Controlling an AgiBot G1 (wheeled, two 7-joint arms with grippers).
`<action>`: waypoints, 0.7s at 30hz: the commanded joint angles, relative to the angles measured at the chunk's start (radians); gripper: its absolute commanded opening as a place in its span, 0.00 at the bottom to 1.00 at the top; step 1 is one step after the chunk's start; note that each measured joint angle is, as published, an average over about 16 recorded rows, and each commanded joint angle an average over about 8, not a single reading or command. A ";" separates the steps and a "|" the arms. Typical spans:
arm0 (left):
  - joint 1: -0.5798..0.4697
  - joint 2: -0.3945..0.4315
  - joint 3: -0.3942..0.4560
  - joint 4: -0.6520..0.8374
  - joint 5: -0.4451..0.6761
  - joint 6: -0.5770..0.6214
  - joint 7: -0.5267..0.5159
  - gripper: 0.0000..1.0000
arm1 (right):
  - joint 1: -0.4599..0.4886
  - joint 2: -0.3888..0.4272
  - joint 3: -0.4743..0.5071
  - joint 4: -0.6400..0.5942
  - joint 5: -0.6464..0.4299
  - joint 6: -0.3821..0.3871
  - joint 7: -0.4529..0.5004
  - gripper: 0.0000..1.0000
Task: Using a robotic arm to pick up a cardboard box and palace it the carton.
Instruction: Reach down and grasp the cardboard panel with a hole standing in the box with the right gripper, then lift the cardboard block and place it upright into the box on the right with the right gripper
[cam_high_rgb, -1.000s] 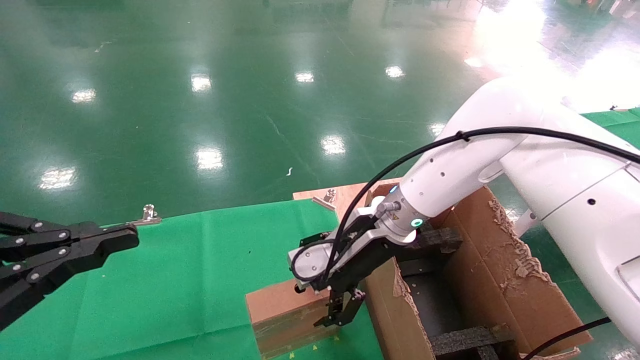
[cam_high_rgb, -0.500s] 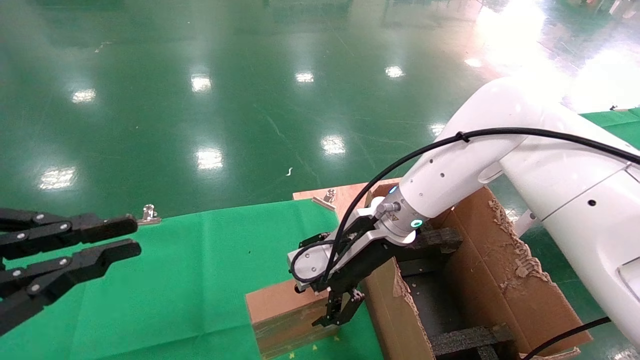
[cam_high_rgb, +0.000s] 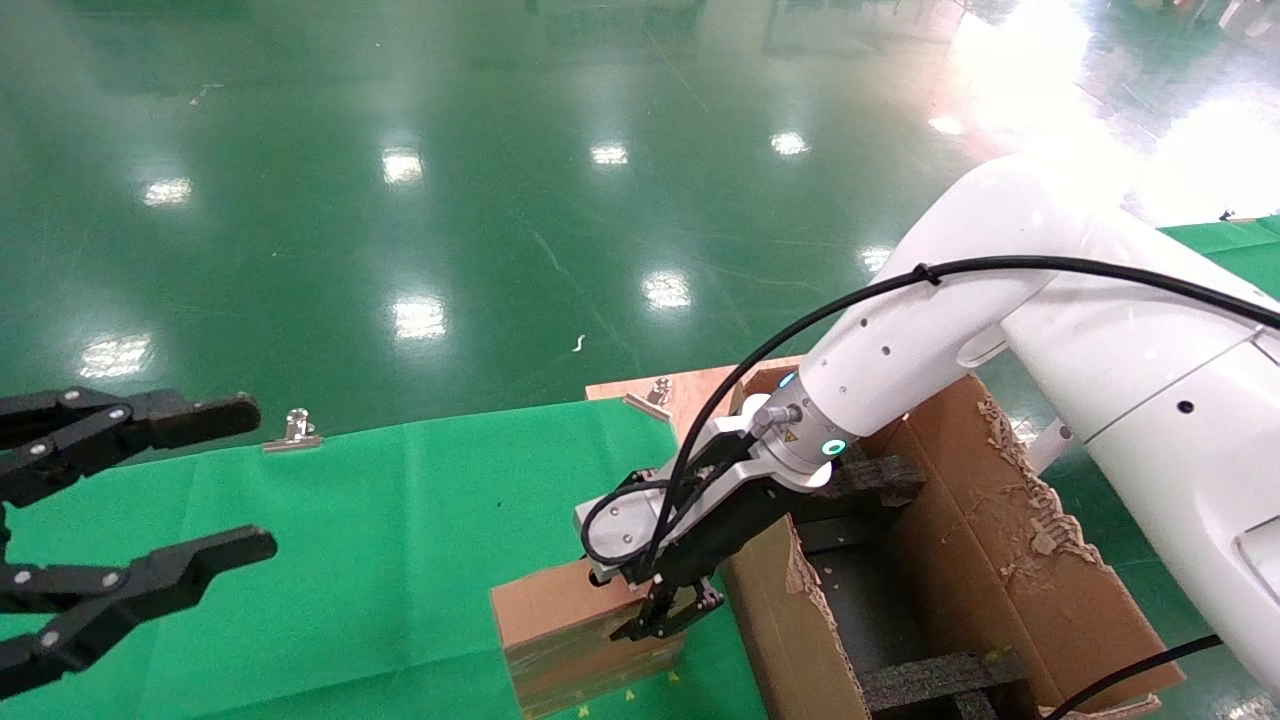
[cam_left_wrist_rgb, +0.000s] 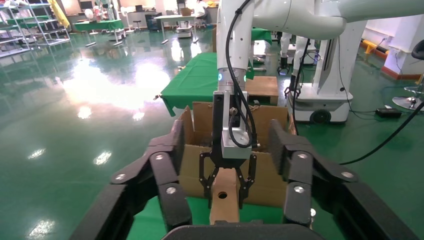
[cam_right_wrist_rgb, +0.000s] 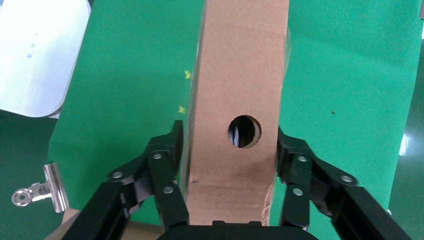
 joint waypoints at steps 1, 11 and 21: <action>0.000 0.000 0.000 0.000 0.000 0.000 0.000 1.00 | 0.000 0.000 0.000 0.000 0.000 0.000 0.000 0.00; 0.000 0.000 0.000 0.000 0.000 0.000 0.000 1.00 | 0.008 0.002 0.005 -0.007 0.011 0.003 0.006 0.00; 0.000 0.000 0.000 0.000 0.000 0.000 0.000 1.00 | 0.158 0.018 0.041 -0.096 0.097 -0.016 -0.002 0.00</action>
